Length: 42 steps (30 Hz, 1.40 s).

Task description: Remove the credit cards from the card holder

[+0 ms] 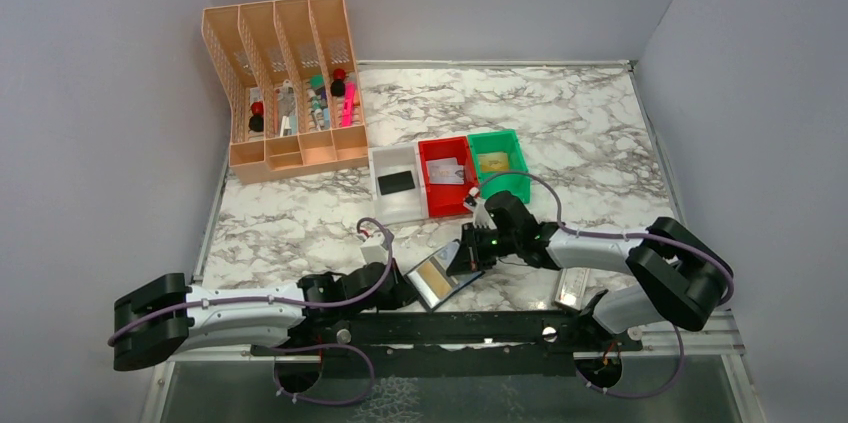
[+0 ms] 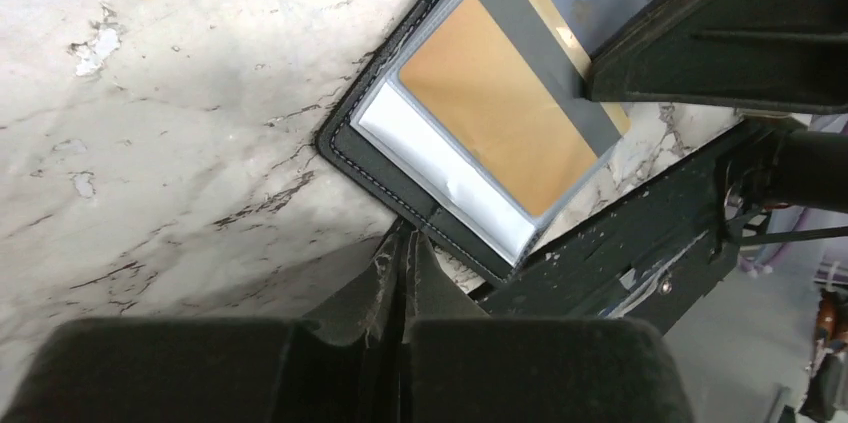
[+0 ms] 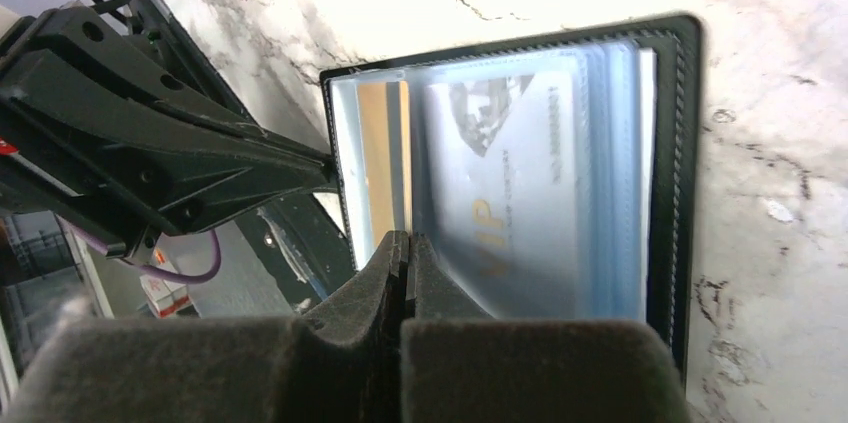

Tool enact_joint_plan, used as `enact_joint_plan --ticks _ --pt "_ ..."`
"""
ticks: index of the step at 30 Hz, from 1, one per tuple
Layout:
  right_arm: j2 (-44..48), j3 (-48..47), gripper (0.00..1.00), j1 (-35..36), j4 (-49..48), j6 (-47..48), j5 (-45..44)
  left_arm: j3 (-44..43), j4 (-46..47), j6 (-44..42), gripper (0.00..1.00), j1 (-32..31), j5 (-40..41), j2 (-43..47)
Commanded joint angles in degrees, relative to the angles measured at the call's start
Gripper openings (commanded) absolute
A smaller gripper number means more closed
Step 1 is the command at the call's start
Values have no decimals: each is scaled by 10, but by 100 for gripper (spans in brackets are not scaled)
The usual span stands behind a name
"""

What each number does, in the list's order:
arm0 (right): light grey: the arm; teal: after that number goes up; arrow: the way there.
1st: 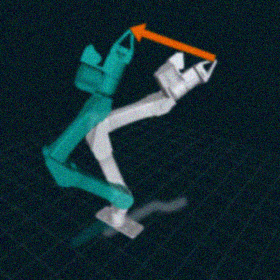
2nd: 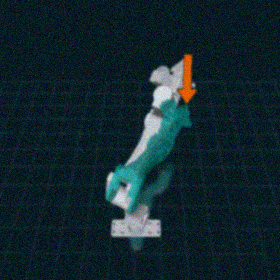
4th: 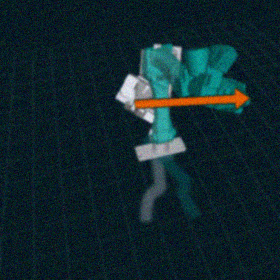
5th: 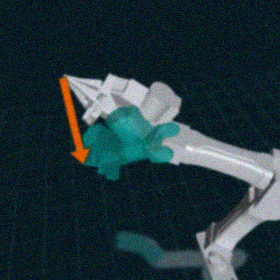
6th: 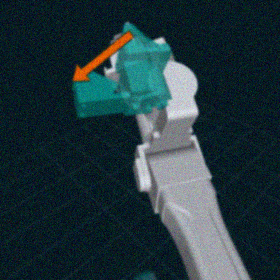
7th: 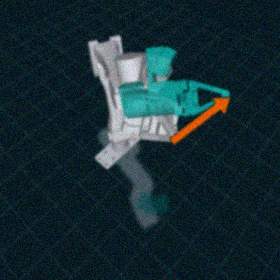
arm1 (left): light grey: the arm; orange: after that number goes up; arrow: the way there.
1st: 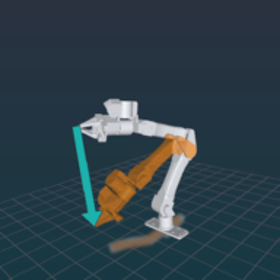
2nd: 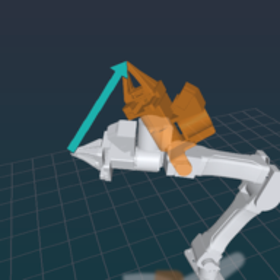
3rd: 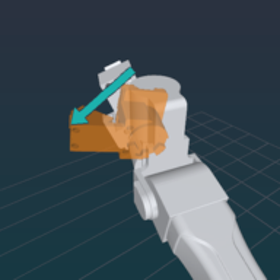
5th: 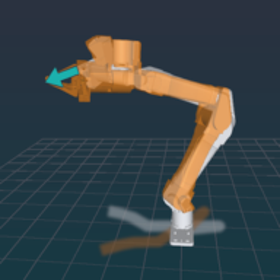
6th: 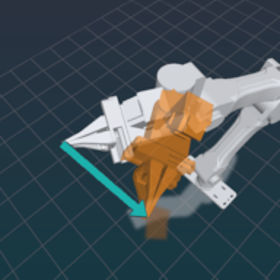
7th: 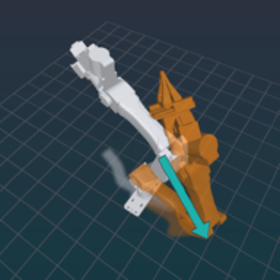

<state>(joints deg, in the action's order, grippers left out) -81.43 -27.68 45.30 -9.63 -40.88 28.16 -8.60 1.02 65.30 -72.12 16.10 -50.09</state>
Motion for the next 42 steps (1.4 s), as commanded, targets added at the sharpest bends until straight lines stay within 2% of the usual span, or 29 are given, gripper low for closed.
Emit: enact_joint_plan --ticks 1,8,13,18,24,30,34,37,39,42 --pt "-3 19 1 -9 -22 -8 8 -18 -64 -48 9 -1 13 12" --pt "-40 79 1 -8 -125 -72 24 -147 -85 -139 37 0 46 -13" --pt "-39 96 1 -8 -154 -95 20 -184 -33 -169 39 1 26 -107" --pt "-25 95 1 -8 -138 -95 9 -173 10 -142 30 1 -5 -206" --pt "-22 97 1 -9 -153 -97 32 -126 46 -103 16 1 -32 -242" --pt "-23 100 13 -9 -185 -112 60 -99 42 -84 0 0 -45 -246" --pt "-29 96 14 -8 -195 -115 75 -92 41 -82 0 0 -43 -233" --pt "-30 99 6 -9 -200 -124 68 -92 34 -85 0 0 -41 -227" --pt "-28 103 5 -9 -202 -128 62 -93 27 -86 0 0 -41 -224" --pt "-29 101 9 -9 -207 -131 67 -84 22 -83 0 0 -42 -214"
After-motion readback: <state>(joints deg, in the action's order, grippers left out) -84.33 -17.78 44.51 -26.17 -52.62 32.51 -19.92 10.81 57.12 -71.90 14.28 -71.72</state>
